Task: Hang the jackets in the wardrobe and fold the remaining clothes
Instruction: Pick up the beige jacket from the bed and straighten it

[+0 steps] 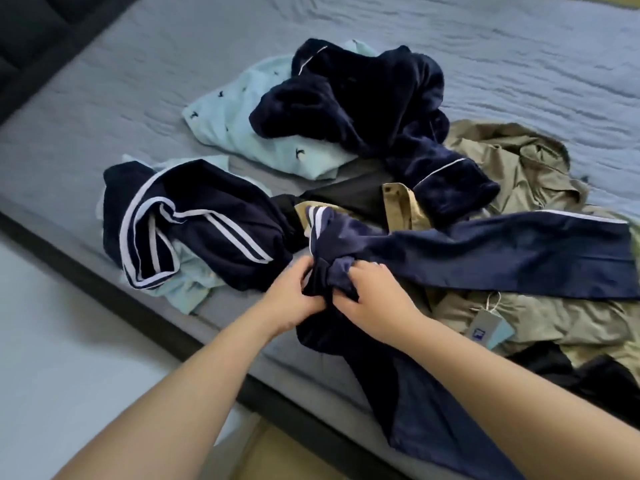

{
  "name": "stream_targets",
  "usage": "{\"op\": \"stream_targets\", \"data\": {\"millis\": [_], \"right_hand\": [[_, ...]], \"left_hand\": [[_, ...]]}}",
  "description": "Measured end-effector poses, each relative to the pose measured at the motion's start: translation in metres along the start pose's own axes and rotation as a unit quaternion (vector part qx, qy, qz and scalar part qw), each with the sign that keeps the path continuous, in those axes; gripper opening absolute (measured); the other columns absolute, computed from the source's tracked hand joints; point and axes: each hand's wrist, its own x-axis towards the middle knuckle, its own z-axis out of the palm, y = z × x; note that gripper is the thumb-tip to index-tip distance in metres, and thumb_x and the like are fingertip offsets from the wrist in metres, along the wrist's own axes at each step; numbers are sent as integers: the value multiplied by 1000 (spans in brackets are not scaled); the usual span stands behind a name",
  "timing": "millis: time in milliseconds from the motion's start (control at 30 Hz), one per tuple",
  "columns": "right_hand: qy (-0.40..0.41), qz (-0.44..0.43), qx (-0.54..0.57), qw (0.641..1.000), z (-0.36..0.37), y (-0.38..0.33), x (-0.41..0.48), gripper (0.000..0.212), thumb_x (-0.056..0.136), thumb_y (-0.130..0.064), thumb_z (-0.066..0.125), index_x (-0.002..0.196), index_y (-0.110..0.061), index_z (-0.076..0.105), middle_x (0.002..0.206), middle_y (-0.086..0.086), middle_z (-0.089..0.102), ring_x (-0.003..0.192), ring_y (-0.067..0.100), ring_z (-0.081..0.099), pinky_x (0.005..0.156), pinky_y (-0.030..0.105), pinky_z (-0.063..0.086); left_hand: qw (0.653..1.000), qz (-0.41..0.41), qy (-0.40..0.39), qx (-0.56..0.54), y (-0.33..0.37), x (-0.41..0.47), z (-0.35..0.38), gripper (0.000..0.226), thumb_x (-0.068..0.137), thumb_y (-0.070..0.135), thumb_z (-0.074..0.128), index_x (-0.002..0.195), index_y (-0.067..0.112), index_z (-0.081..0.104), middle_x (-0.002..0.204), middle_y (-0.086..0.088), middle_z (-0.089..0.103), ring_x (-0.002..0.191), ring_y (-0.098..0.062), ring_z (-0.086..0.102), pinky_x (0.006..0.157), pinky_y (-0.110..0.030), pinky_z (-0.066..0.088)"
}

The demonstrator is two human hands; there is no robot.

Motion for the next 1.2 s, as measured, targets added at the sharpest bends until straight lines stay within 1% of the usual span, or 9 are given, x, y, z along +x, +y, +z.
{"op": "stream_targets", "data": {"millis": [100,300,433,533,633,767,900,1000,1200], "right_hand": [[27,-74,-72,994,0,28,-19,18,68,-28,68,72,-13,58,82,7,59,77,31,57,68,33,38],[49,166,-79,982,-13,85,-19,88,65,-28,77,141,-30,33,154,1,19,144,24,12,112,53,17],[-143,221,155,952,5,72,4,30,87,-20,51,114,-30,59,115,-6,58,116,15,44,103,45,34],[-61,385,473,790,29,31,25,21,93,-31,45,102,-24,62,97,-2,64,93,16,57,84,31,45],[5,459,647,609,34,-3,56,42,94,-53,44,105,-17,62,104,7,67,93,21,60,84,31,48],[2,339,767,544,2,-61,103,52,97,-52,40,120,-12,63,115,13,67,105,26,64,92,37,50],[-48,239,796,554,-26,-124,159,53,95,-47,47,131,-10,57,128,15,61,119,28,58,101,39,45],[-83,215,727,647,-43,-153,200,43,100,-33,39,136,-10,49,129,11,59,120,30,55,94,37,46],[-90,232,395,884,-9,-71,180,63,94,-24,50,151,-23,22,112,-3,53,90,11,53,76,22,41]], "left_hand": [[992,17,117,-39,14,8,10,40,74,-9,53,87,28,59,73,13,62,75,-8,56,62,-13,44],[996,1,-51,-74,41,2,-16,72,69,-34,30,107,16,66,93,-2,71,93,-16,67,71,-26,55],[965,24,43,-258,62,9,-32,51,79,-31,43,107,7,63,87,-13,68,65,-16,67,50,-25,54],[925,31,186,-329,62,25,-34,53,78,-28,37,92,15,64,75,-2,69,63,-15,63,52,-23,54],[964,49,240,-103,51,27,-42,51,74,-22,40,82,24,60,75,7,64,71,-8,57,66,-14,48],[960,52,156,225,40,13,-75,34,74,21,67,98,11,44,95,0,47,88,-17,47,74,-27,41],[863,202,224,406,60,-1,-145,52,67,23,73,104,9,41,105,-10,43,99,-27,44,84,-41,46],[740,216,311,556,67,5,-186,53,69,7,63,119,2,45,119,-25,49,114,-42,41,92,-57,43],[788,-159,89,588,30,39,-172,55,87,22,47,140,13,35,149,-9,27,140,-25,20,111,-43,28]]}}
